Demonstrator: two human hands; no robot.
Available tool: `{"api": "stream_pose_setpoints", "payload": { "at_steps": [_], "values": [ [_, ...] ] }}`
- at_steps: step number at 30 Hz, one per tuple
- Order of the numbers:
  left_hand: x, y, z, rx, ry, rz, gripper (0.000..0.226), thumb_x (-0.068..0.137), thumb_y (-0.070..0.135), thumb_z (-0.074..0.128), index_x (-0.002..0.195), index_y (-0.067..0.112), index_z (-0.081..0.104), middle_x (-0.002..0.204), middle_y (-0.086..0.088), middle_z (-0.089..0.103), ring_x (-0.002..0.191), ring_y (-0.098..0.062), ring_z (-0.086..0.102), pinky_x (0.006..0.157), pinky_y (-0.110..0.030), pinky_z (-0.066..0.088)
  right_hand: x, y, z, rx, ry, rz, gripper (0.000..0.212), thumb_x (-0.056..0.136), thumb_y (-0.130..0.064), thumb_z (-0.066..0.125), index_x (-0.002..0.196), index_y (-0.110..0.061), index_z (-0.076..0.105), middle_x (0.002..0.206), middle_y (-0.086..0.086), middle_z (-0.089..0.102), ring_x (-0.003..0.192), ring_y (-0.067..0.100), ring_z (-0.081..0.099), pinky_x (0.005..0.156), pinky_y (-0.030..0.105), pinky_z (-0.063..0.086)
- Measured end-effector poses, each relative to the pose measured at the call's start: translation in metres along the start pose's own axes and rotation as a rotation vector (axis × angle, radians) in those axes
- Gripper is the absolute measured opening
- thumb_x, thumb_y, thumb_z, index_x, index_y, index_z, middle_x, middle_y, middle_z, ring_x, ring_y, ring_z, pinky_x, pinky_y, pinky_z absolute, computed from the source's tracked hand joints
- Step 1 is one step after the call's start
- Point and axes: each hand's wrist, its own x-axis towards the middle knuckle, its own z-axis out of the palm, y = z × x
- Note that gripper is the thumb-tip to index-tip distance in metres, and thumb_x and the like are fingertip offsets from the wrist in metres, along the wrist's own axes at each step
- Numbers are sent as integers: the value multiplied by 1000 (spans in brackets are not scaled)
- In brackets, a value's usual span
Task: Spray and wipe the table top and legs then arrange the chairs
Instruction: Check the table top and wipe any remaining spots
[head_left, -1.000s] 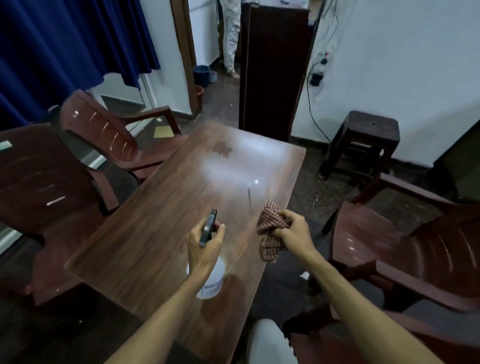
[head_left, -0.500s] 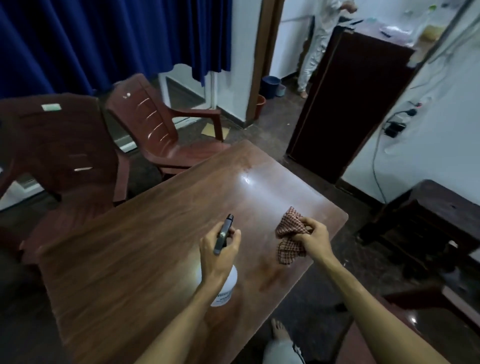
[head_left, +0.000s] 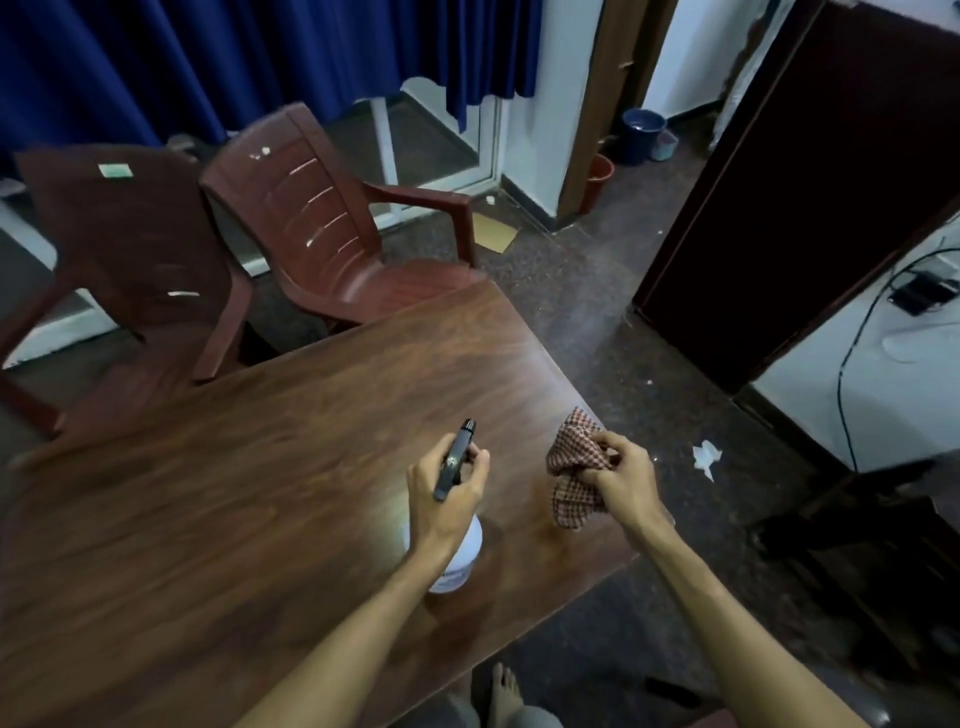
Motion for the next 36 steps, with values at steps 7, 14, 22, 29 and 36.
{"api": "stream_pose_setpoints", "payload": {
  "at_steps": [7,14,22,29,36],
  "values": [
    [12,7,42,23,152,-50,22,91,8,73,72,9,62,53,-7,55,48,-26,54,49,-44,43,59,-8,-8,-132,-229,-94,51,66,6,76,111,-18,72,98,-1,69,93,23,69,78,41,60],
    [12,4,101,64,467,-183,21,91,4,72,73,5,62,58,-13,57,52,-30,55,51,-43,45,140,1,-6,-248,-550,-302,56,65,7,76,118,-9,70,110,6,68,101,23,65,86,32,54],
    [-20,21,172,89,755,-324,16,95,11,70,80,13,65,59,-3,56,50,-26,55,49,-48,51,184,-6,-21,-360,-919,-471,58,76,7,72,131,-3,60,127,12,60,115,28,58,90,27,47],
    [-28,26,212,143,911,-292,16,100,27,61,92,14,66,76,0,66,69,-15,65,66,-42,54,207,-17,-18,-431,-1042,-578,58,73,7,74,129,-3,62,130,13,62,118,29,58,97,37,50],
    [-17,34,256,134,1121,-351,11,101,20,65,109,13,68,93,6,71,86,-13,70,80,-33,57,239,-16,9,-503,-1295,-661,60,73,5,77,130,-7,62,123,6,63,109,17,56,86,21,41]
  ]
}}
